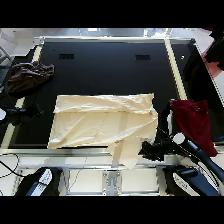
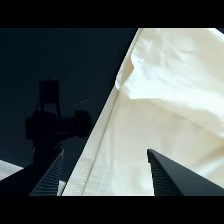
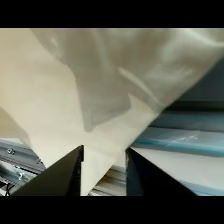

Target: Fold the shirts.

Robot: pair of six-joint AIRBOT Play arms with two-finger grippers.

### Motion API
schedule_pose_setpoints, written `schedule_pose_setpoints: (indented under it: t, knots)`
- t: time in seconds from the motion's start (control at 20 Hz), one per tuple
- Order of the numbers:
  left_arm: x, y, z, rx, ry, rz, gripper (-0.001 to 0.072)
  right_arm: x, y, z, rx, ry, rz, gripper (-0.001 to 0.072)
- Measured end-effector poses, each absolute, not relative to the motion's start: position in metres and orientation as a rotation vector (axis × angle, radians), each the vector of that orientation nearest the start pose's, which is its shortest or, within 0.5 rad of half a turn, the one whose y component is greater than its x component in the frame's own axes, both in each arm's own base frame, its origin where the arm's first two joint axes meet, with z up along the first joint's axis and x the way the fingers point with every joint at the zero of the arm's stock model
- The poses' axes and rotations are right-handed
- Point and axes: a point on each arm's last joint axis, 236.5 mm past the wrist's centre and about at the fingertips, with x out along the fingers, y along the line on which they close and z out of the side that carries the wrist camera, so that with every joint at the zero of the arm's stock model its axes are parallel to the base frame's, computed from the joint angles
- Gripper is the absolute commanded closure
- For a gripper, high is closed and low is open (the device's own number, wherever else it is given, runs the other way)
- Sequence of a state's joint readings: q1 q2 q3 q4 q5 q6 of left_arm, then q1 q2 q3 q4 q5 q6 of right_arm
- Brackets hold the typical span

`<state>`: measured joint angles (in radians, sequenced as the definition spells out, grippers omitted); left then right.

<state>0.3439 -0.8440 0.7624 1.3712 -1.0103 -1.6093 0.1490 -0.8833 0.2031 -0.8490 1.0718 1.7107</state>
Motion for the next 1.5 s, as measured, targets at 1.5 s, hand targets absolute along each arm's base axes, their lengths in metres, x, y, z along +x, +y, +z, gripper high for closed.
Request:
schedule_pose_setpoints:
  t: [1.5]
  knots:
    - [0.178, 0.022, -0.101, -1.012, 1.531, 0.348, 0.0332, 0.193, 0.189, -0.025, 0.721, 1.404, 0.486, 0.0693]
